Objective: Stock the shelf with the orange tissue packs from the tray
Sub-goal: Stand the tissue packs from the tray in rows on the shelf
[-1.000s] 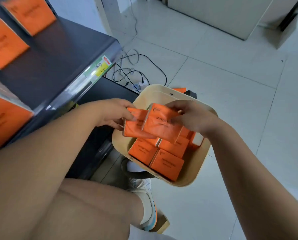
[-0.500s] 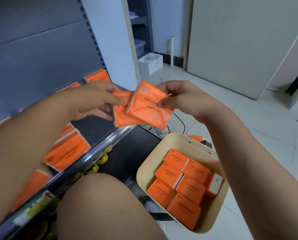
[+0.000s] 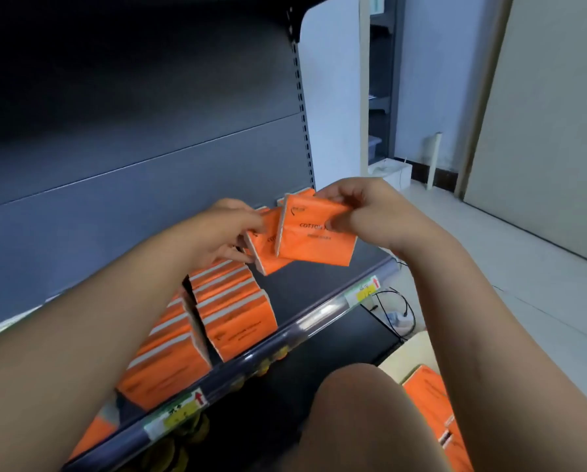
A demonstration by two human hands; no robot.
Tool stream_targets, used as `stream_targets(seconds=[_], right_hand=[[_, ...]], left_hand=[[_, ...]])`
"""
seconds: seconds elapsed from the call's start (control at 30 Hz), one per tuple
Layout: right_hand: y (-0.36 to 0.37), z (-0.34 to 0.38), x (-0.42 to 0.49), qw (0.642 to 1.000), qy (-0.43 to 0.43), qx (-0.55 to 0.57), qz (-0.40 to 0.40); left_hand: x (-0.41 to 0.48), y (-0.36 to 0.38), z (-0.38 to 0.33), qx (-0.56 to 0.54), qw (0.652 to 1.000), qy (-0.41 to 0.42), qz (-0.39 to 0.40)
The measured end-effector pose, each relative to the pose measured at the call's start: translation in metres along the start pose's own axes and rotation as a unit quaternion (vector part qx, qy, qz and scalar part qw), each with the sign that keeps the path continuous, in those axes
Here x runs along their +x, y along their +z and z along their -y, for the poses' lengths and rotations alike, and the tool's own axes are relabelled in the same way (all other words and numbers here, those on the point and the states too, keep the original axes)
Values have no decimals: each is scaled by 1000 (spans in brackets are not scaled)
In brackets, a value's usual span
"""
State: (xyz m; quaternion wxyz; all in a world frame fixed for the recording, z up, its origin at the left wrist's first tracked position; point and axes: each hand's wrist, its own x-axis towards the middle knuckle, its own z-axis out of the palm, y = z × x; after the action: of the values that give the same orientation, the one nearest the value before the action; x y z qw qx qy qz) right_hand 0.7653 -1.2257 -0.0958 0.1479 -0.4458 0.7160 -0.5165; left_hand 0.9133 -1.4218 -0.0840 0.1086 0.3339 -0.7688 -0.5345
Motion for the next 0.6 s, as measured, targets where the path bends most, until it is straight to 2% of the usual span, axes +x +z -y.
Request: stream_targets(seconds=[0.13,0.33,0.6], right_hand=[[27,-9,29,1000,11,-20,-15],[49,-47,59,994,76,70,-42],[65,-82,93,993,113,-22,-18]], left_hand=[[21,-9,3,-14,999,-20,-32],[65,-14,7,37,998,-27,-44],[117,-8,24,184,980,-22,-69]])
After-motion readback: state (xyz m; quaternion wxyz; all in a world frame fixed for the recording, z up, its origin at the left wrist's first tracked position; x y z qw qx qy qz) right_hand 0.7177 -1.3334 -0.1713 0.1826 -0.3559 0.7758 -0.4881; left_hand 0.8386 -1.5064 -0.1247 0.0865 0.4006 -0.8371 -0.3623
